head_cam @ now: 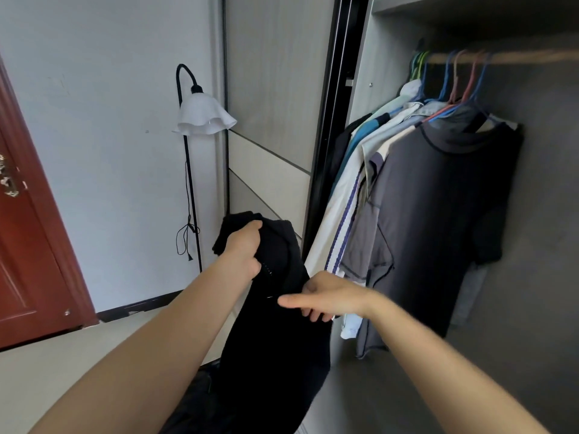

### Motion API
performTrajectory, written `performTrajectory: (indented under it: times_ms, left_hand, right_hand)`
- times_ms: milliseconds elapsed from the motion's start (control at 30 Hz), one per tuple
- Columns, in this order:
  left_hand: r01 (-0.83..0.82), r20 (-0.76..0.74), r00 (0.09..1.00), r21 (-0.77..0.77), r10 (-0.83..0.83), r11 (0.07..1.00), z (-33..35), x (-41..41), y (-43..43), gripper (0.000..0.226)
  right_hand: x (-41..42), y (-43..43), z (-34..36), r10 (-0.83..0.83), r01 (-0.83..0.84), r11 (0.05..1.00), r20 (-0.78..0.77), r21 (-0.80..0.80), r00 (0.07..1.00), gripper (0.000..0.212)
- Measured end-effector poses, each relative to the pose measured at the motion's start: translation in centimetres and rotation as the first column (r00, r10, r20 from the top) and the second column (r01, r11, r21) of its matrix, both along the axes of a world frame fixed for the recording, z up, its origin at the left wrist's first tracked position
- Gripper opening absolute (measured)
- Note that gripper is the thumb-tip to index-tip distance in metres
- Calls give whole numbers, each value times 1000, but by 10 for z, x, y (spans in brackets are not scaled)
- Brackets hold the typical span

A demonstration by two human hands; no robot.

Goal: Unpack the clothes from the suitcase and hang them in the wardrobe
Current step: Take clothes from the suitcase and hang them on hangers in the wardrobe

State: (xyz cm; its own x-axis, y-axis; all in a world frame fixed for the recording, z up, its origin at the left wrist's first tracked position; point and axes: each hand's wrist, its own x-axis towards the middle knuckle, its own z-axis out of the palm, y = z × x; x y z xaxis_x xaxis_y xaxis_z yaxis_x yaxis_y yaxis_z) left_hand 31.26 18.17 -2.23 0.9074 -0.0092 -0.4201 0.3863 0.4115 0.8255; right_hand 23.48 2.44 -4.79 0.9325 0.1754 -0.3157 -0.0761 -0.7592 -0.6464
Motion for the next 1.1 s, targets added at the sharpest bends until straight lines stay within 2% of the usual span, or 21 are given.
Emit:
performTrajectory:
  times_ms: [33, 100, 200, 267, 367, 500, 567, 633, 700, 733, 767, 800, 833, 867, 900, 1000, 1033, 1100]
  left_hand:
    - [-2, 4, 1000, -10, 2, 1000, 1, 0, -1, 36]
    - [-15, 35, 999, -15, 15, 1000, 5, -1, 1, 38]
    - [-65, 87, 994, -4, 65, 998, 14, -3, 20, 32]
    - [-108, 104, 989, 8, 106, 994, 15, -2, 41, 25]
    - [-98, 92, 992, 100, 89, 990, 9, -5, 69, 25]
    - [3, 82, 996, 242, -23, 970, -1, -15, 89, 21]
    - [76, 80, 990, 401, -118, 913, -6, -18, 98, 28]
    - [148, 55, 973, 598, -224, 788, -9, -26, 103, 31]
    - [115, 89, 956, 763, -279, 636, -12, -33, 102, 37]
    - [44, 153, 951, 793, -269, 608, -12, -37, 101, 44]
    - [-4, 225, 940, 759, -256, 652, -8, -42, 98, 47]
    - [27, 260, 933, 640, -250, 768, -3, -48, 97, 47]
    - [130, 256, 926, 478, -279, 869, 4, -55, 94, 46]
    - [227, 238, 918, 336, -316, 914, 10, -61, 92, 50]
    - [298, 229, 901, 288, -368, 910, 12, -66, 91, 58]
    - [339, 253, 837, 455, -484, 824, 7, -72, 86, 77]
    - [343, 254, 823, 492, -508, 801, 4, -72, 84, 73]
    - [346, 272, 802, 514, -532, 785, -2, -71, 78, 52]
  right_hand:
    - [2, 5, -13, -31, 32, 999, 73, -10, 997, 47]
    - [10, 4, -27, -115, 98, 990, 176, 102, 978, 41]
    - [15, -8, -15, -78, 47, 971, 128, 236, 989, 42]
    - [10, -15, 8, -57, 8, 957, 159, 288, 986, 48]
    - [13, -14, 43, -181, 80, 894, 192, 440, 965, 46]
    - [28, 9, 82, -301, 164, 865, 227, 475, 926, 43]
    - [35, 24, 99, -361, 223, 850, 220, 476, 906, 43]
    - [44, 35, 103, -409, 273, 831, 200, 485, 890, 41]
    - [52, 45, 102, -449, 307, 798, 172, 519, 877, 48]
    - [56, 50, 99, -463, 324, 786, 153, 527, 873, 53]
    - [59, 52, 95, -464, 333, 785, 140, 522, 875, 57]
    - [62, 58, 90, -461, 341, 792, 129, 507, 878, 60]
    - [63, 61, 86, -461, 351, 796, 117, 493, 880, 62]
    - [64, 66, 82, -463, 372, 801, 92, 470, 881, 64]
    - [64, 70, 76, -473, 397, 801, 67, 447, 878, 66]
    - [56, 78, 58, -492, 433, 754, -12, 494, 871, 62]
    - [54, 77, 52, -489, 430, 713, -46, 554, 871, 59]
    - [51, 73, 42, -476, 435, 640, -119, 633, 872, 55]
